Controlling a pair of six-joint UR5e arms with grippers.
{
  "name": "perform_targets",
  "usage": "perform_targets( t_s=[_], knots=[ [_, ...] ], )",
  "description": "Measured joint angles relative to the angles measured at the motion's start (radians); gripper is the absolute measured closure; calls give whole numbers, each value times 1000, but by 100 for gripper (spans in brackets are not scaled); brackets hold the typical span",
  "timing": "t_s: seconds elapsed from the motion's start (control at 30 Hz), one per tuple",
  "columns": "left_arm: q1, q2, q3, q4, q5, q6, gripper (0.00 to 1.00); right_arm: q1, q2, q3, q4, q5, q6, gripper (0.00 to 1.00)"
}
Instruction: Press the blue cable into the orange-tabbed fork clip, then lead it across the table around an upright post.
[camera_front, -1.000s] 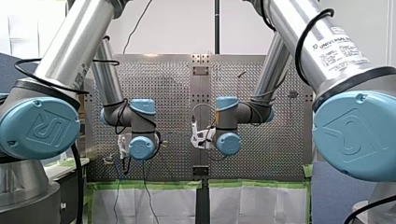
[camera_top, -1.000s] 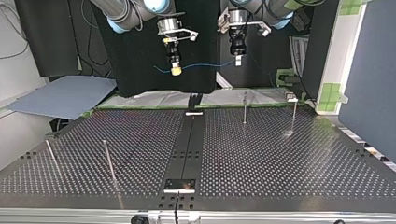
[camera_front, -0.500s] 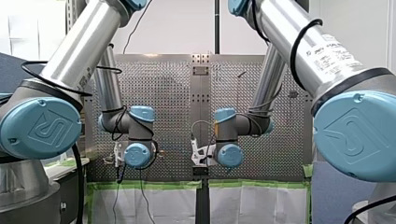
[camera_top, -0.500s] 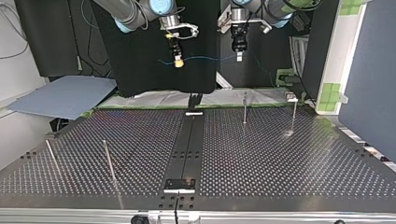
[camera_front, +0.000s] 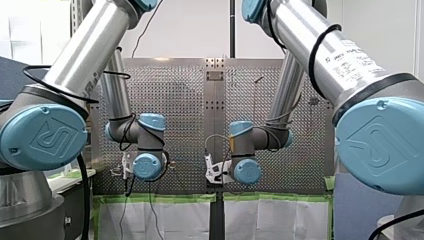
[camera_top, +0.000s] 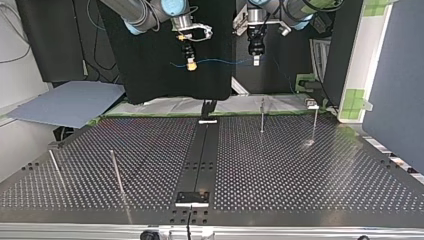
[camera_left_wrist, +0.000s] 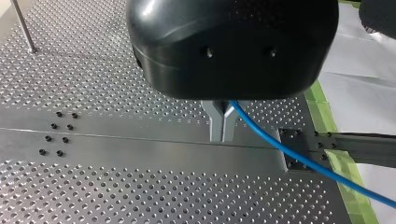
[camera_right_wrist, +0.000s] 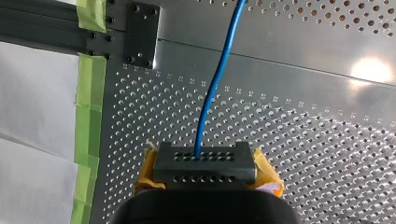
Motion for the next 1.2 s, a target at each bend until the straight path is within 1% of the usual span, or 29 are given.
perform_targets(
  t_s=[0.67, 0.73, 0.8, 0.9, 1.0, 1.1, 1.2],
  knots=[
    [3, -3, -2, 3, 3, 3, 100, 0, 0, 0, 0, 0, 0, 100],
    [10, -11, -3, 11, 7, 10, 100, 2, -3, -3, 3, 3, 2, 100],
    [17, -22, 5, 20, 6, 14, 100, 2, -15, -15, 15, 15, 7, 100],
    [18, -14, 27, 12, -11, 1, 100, 2, -38, -39, 39, 36, 24, 100],
    [20, 6, 52, -10, -26, -22, 100, -1, -65, -65, 64, 36, 49, 100],
    [25, 34, 75, -37, -31, -50, 100, -7, -96, -96, 78, 14, 79, 100],
    [34, 63, 71, -65, -30, -79, 100, -13, -127, -123, 79, -15, 111, 100]
  ],
)
